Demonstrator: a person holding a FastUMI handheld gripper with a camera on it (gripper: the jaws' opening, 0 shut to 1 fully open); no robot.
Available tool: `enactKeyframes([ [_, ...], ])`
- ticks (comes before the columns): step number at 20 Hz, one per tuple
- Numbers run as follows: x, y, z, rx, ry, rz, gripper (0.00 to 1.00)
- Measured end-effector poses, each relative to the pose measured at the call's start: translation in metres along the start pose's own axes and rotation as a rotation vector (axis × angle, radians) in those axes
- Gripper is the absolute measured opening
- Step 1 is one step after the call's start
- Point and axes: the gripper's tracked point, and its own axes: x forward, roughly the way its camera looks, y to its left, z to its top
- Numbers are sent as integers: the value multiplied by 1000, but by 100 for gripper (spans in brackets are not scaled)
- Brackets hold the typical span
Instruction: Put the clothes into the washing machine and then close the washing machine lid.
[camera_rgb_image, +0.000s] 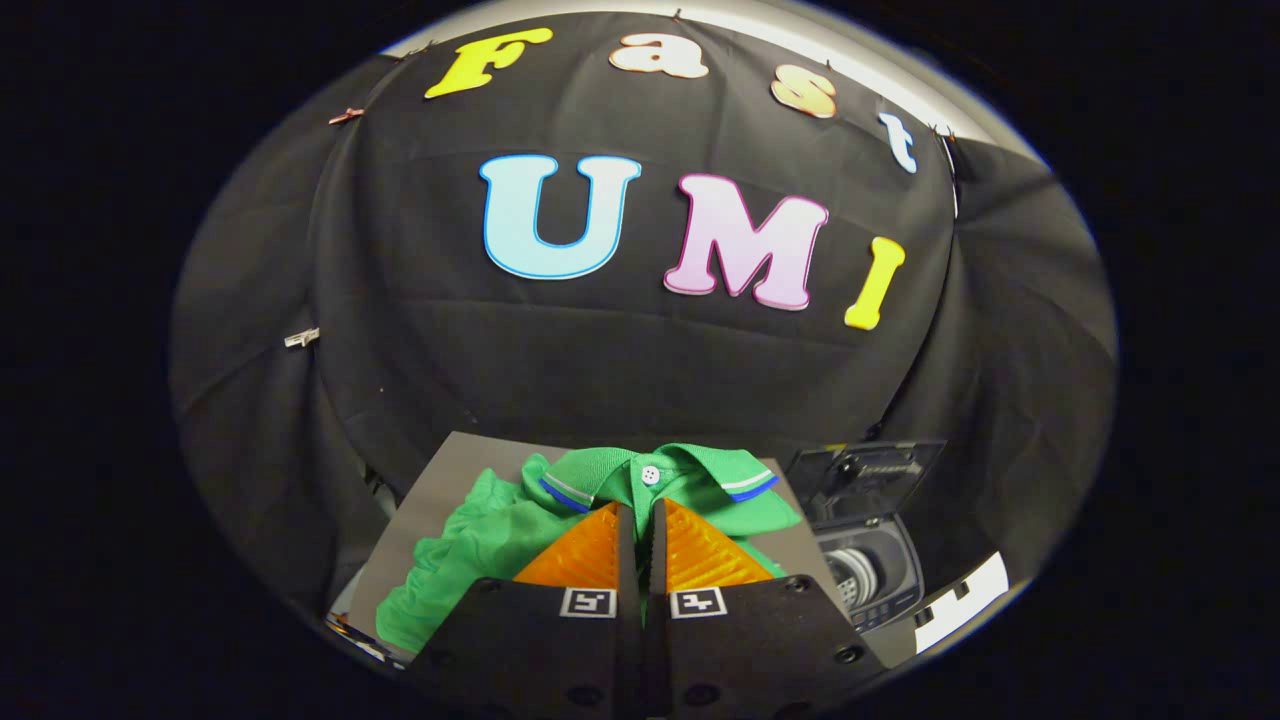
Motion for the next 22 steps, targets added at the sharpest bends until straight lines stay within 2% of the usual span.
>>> enactKeyframes([
  [3,-11,-12,20,0,-43,-14,5],
  [7,-27,-36,67,35,-145,17,5],
  [15,-15,-47,27,56,1,124,5],
  [21,-8,-54,-7,47,99,71,5],
  [22,-1,-53,-20,43,130,73,36],
])
